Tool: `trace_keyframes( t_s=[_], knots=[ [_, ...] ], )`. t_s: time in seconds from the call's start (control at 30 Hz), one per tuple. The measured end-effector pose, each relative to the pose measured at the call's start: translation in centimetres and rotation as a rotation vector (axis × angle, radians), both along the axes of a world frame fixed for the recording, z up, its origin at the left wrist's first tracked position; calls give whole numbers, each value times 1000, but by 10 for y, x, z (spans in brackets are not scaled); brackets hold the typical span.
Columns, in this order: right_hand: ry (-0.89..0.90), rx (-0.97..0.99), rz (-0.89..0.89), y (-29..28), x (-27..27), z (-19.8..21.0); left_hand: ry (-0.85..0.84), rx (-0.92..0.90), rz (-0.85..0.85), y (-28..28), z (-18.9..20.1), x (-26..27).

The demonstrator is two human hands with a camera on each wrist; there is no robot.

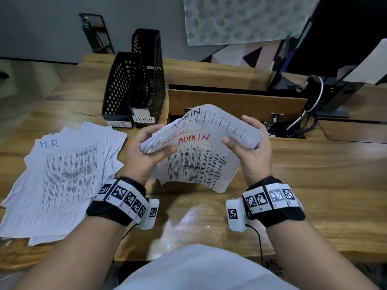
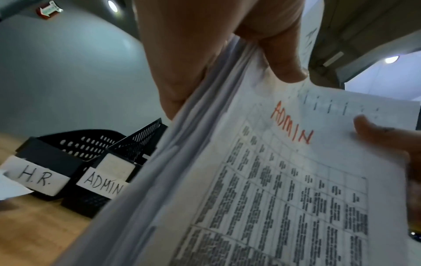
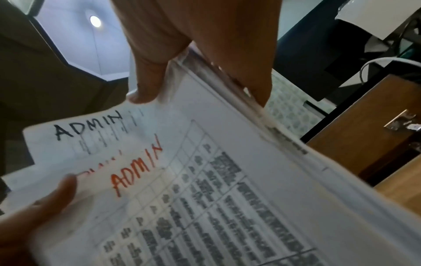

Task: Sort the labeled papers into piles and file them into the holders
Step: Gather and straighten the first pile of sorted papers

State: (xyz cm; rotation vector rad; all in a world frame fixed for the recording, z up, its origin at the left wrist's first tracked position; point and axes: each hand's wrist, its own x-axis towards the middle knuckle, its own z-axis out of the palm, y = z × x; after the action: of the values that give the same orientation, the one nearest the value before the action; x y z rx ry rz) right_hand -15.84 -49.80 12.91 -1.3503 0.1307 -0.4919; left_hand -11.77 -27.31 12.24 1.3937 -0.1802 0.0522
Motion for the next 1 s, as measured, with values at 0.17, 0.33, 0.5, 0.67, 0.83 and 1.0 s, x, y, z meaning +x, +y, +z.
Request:
trace_keyframes(
  t_s=[0.17,0.33,0.5,0.67,0.83,1.0],
  knots=[
    [-222,-318,-207,13,-9,14,-84,109,-9,-6,2,-1],
    [-148,-686,-262,8,-2,22,-22,108,-36,-2,-2,0],
    [-188,-841,-243,7,-3,23,20,79,-66,-4,-7,-2],
    [79,-1330,-343,15,-14,27,37,77,-49,1,-10,2],
    [180,-1683,-189,46,-13,33,28,112,-55,5,-12,6],
    [63,-1742,-81,82,-16,30,13,139,-68,3,-12,7]
  ],
)
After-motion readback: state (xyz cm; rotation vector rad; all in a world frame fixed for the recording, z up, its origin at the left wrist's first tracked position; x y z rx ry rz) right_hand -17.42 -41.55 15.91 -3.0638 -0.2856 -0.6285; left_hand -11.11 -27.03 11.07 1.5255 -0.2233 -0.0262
